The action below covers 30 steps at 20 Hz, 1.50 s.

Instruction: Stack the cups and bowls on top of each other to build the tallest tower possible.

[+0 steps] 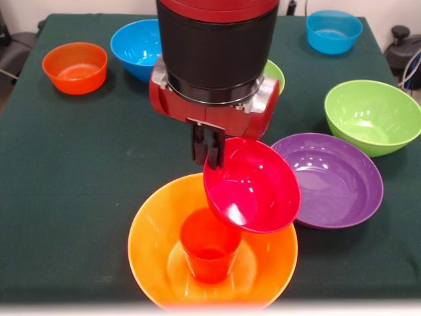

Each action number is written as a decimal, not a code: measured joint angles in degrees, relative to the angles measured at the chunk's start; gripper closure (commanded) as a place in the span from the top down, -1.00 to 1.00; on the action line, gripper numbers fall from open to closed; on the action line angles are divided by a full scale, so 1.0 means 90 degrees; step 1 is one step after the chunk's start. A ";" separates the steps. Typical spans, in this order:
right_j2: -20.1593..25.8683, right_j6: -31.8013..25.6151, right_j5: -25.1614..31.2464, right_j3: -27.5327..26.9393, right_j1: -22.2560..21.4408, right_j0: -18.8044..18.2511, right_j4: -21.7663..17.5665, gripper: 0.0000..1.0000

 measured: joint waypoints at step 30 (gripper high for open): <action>-0.2248 0.0000 0.0000 -0.0353 0.0724 -0.0424 0.2325 -1.00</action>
